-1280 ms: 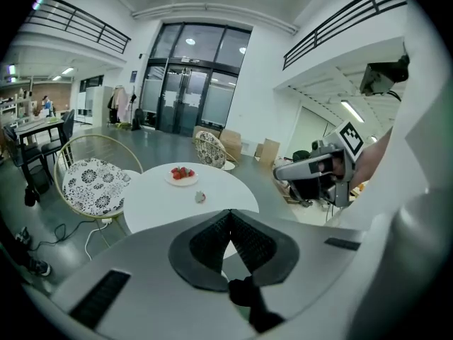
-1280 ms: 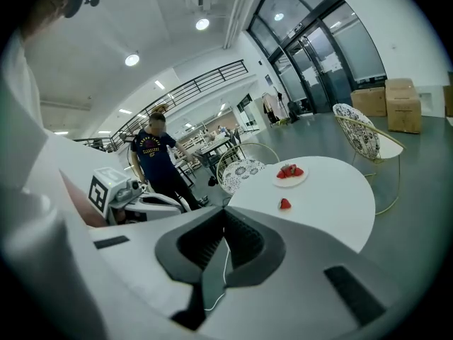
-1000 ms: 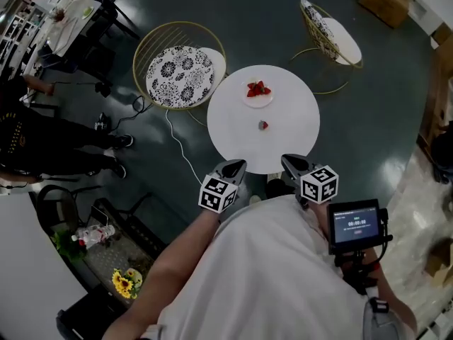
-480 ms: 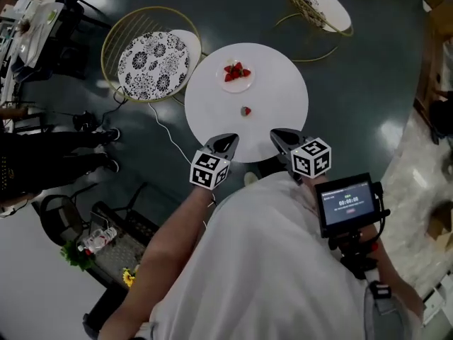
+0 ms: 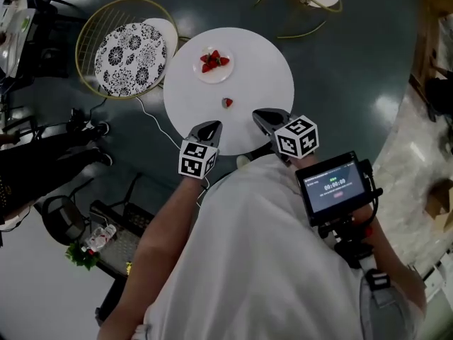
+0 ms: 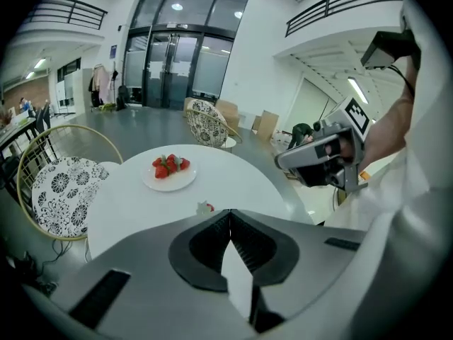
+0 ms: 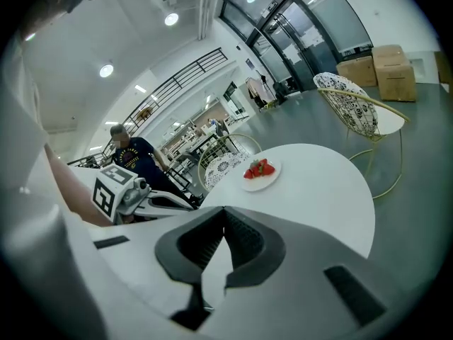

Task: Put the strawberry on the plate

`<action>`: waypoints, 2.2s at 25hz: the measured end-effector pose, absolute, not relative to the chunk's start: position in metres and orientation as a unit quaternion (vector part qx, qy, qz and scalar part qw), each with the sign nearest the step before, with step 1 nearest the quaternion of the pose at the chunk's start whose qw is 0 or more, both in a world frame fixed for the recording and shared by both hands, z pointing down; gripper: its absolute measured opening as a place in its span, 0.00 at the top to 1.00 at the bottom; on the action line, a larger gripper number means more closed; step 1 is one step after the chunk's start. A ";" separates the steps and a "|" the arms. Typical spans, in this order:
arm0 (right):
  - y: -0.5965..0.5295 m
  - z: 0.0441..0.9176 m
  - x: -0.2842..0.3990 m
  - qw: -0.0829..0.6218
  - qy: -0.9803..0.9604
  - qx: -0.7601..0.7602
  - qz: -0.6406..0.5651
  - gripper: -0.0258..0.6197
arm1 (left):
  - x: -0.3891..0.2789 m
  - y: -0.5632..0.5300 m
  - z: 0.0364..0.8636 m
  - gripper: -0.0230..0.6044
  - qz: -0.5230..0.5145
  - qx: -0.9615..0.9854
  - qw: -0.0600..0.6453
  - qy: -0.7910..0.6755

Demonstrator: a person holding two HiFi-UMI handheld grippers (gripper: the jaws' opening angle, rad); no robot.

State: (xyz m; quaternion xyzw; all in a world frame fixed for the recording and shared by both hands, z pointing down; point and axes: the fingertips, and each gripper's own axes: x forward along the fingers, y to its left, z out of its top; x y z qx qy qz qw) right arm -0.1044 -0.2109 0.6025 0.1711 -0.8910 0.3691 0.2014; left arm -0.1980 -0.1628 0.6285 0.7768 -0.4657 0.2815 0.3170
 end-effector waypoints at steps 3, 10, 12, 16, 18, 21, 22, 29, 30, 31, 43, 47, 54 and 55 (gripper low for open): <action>-0.209 0.607 -0.111 0.196 -0.889 0.165 0.379 0.95 | -0.206 -0.159 0.630 0.95 0.293 0.768 0.322 -0.471; -0.198 0.611 -0.119 0.195 -0.885 0.155 0.394 0.95 | -0.214 -0.158 0.635 0.95 0.315 0.757 0.327 -0.471; -0.194 0.612 -0.119 0.195 -0.884 0.150 0.398 0.95 | -0.216 -0.157 0.638 0.95 0.326 0.751 0.327 -0.472; -0.194 0.615 -0.114 0.194 -0.879 0.155 0.407 0.95 | -0.213 -0.161 0.644 0.95 0.346 0.751 0.326 -0.458; -0.192 0.617 -0.113 0.192 -0.877 0.164 0.409 0.95 | -0.213 -0.161 0.647 0.95 0.353 0.756 0.322 -0.447; -0.188 0.622 -0.110 0.188 -0.870 0.185 0.416 0.95 | -0.212 -0.161 0.653 0.95 0.365 0.766 0.315 -0.426; -0.188 0.622 -0.108 0.185 -0.867 0.193 0.420 0.95 | -0.211 -0.161 0.657 0.95 0.371 0.769 0.313 -0.416; -0.197 0.626 -0.098 0.175 -0.857 0.217 0.433 0.95 | -0.202 -0.189 0.676 0.95 0.408 0.777 0.300 -0.373; -0.197 0.627 -0.098 0.175 -0.856 0.219 0.435 0.95 | -0.201 -0.191 0.678 0.95 0.414 0.778 0.296 -0.368; -0.195 0.628 -0.098 0.175 -0.854 0.221 0.437 0.95 | -0.201 -0.192 0.680 0.95 0.419 0.779 0.292 -0.362; -0.182 0.641 -0.093 0.164 -0.835 0.256 0.459 0.95 | -0.200 -0.207 0.715 0.77 0.492 0.793 0.227 -0.278; -0.182 0.644 -0.088 0.157 -0.827 0.271 0.468 0.95 | -0.195 -0.216 0.725 0.73 0.519 0.793 0.205 -0.246; -0.181 0.643 -0.080 0.148 -0.814 0.294 0.478 0.95 | -0.188 -0.221 0.733 0.73 0.539 0.792 0.201 -0.205; -0.182 0.641 -0.079 0.148 -0.812 0.297 0.480 0.95 | -0.186 -0.222 0.732 0.73 0.538 0.793 0.202 -0.202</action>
